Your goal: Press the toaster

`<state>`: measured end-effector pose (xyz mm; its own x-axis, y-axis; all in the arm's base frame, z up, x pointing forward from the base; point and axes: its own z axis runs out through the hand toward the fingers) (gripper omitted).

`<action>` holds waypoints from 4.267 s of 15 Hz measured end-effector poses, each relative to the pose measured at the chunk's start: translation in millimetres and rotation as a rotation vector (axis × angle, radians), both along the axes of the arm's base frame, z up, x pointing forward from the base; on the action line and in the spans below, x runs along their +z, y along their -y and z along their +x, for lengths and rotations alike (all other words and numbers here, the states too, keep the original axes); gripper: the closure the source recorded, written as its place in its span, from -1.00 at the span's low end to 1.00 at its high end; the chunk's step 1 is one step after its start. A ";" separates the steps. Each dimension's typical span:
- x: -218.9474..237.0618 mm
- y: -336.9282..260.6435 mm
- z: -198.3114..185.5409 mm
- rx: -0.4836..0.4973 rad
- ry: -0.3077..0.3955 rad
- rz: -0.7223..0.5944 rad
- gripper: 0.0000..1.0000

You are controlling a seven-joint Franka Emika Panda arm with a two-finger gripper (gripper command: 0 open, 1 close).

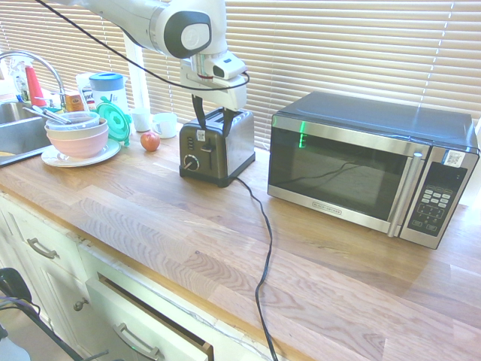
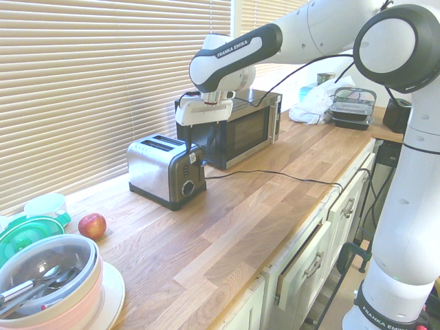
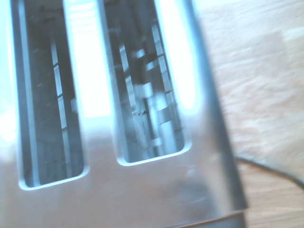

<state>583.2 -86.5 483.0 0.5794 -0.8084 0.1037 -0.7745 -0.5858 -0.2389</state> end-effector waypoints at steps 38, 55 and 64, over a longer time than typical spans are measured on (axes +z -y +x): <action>-12.2 -22.6 -47.4 0.072 0.104 -0.130 1.00; -27.8 -23.3 -44.5 0.067 0.071 -0.126 1.00; -28.2 -33.8 -41.7 0.086 0.073 -0.131 1.00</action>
<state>541.4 -52.7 454.8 0.6331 -0.7328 0.2493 -0.7032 -0.6791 -0.2104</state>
